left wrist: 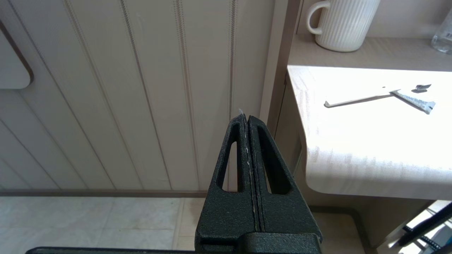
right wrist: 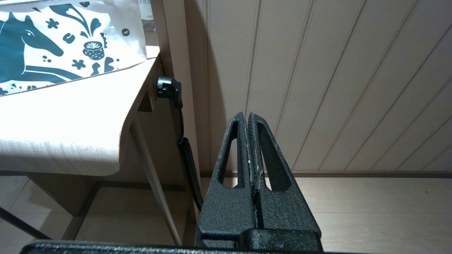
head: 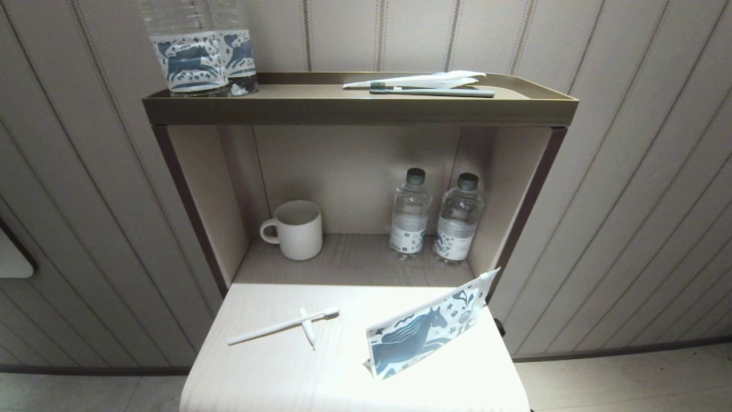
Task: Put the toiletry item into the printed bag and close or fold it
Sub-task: Pick up the storage bag
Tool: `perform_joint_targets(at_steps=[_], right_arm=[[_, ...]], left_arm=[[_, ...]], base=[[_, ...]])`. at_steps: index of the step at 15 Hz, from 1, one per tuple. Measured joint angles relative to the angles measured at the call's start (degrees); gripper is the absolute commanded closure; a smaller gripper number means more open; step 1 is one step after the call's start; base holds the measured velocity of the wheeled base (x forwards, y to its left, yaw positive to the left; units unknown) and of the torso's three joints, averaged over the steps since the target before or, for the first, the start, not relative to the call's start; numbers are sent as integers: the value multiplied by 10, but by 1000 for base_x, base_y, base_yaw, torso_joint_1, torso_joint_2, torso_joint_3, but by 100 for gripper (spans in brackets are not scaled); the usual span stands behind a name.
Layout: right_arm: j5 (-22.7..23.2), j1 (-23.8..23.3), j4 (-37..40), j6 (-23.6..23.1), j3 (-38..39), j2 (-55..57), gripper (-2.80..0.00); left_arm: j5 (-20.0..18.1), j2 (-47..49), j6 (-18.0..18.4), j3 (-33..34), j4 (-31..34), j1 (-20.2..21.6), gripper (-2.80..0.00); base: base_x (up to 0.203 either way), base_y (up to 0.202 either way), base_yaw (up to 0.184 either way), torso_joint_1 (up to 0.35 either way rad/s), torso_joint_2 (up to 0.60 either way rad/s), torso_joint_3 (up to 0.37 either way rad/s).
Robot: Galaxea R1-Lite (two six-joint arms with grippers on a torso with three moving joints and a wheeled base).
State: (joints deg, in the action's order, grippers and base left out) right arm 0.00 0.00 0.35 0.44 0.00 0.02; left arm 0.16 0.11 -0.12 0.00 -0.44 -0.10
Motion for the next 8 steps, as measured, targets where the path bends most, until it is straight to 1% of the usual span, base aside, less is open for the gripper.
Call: perform_joint_targets(at_steps=[3, 5, 8], right_arm=[[0, 0, 0, 0, 0, 0, 0], [0, 0, 0, -1, 0, 0, 0], [0, 0, 0, -1, 0, 0, 0]], left_arm=[[1, 0, 5, 0, 0, 0, 0], [2, 1, 22, -8, -1, 1, 0], [-4, 42, 21, -80, -6, 1, 0]], base=[[0, 0, 0, 0, 0, 0], [0, 0, 0, 0, 0, 0], [0, 0, 0, 0, 0, 0]])
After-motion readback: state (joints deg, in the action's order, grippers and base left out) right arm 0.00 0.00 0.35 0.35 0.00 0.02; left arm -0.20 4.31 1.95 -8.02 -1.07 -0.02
